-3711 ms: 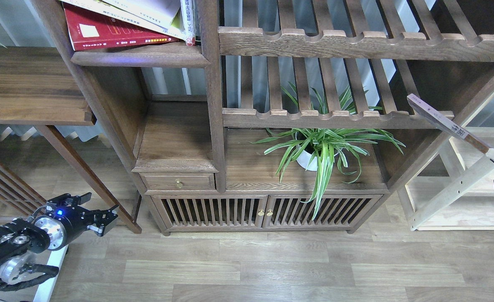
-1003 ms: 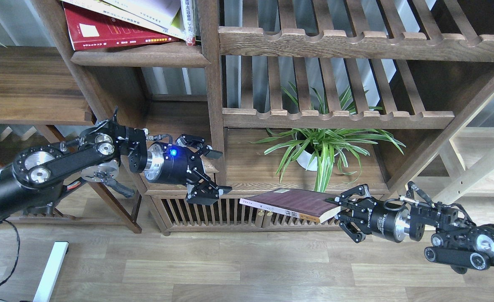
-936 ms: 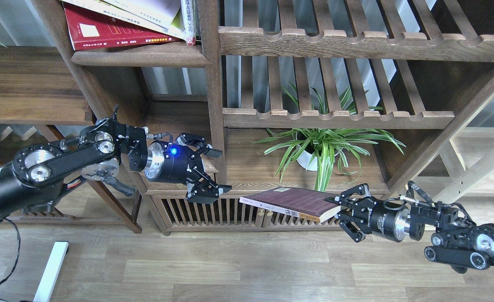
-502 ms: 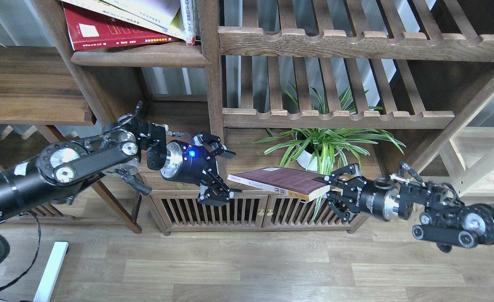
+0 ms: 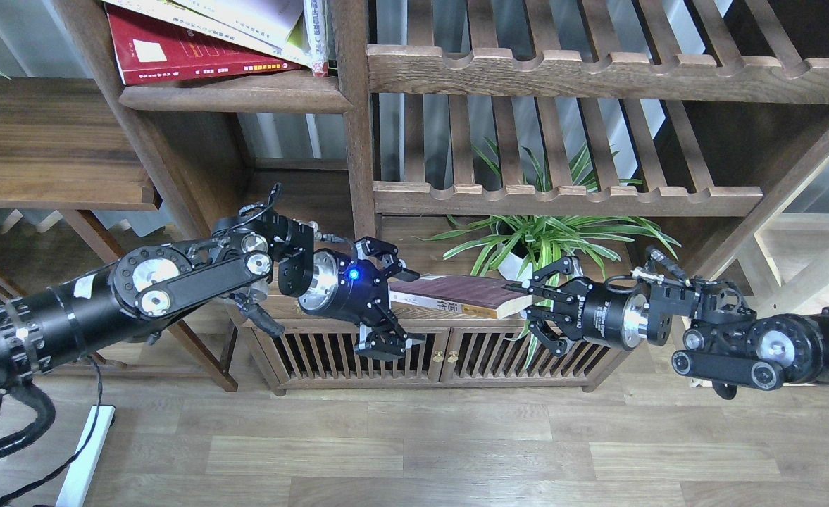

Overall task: Organize books on shelf
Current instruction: 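Grasp the maroon book with the left gripper and open the right gripper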

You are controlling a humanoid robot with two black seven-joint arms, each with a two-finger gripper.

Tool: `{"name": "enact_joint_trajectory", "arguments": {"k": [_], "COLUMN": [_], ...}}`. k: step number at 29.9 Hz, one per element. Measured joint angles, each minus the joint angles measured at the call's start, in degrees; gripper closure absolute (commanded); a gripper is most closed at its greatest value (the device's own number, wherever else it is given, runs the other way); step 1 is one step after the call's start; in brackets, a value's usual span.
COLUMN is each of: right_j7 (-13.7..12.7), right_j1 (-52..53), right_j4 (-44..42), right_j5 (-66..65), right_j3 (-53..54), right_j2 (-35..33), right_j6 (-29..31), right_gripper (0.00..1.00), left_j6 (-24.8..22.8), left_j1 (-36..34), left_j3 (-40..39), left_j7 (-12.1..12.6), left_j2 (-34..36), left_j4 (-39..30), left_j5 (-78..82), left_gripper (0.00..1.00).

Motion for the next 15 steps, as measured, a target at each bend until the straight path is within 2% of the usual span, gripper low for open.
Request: {"name": "enact_joint_trajectory", "arguments": {"k": [15], "right_j7": [0.00], "right_j1": [3.78], "right_j4": [1.77], "right_j5": [0.05], "right_j3": [-0.08], "right_j2": [0.30], "right_j6": [2.56], "right_gripper": [1.00], "left_j6": [0.01], "left_j1": [-0.04], "left_j3": [-0.11], "left_j7": [-0.73], "left_j2": [-5.46], "left_j4": [3.79], "left_j5": [5.96], "left_gripper": [0.11]}}
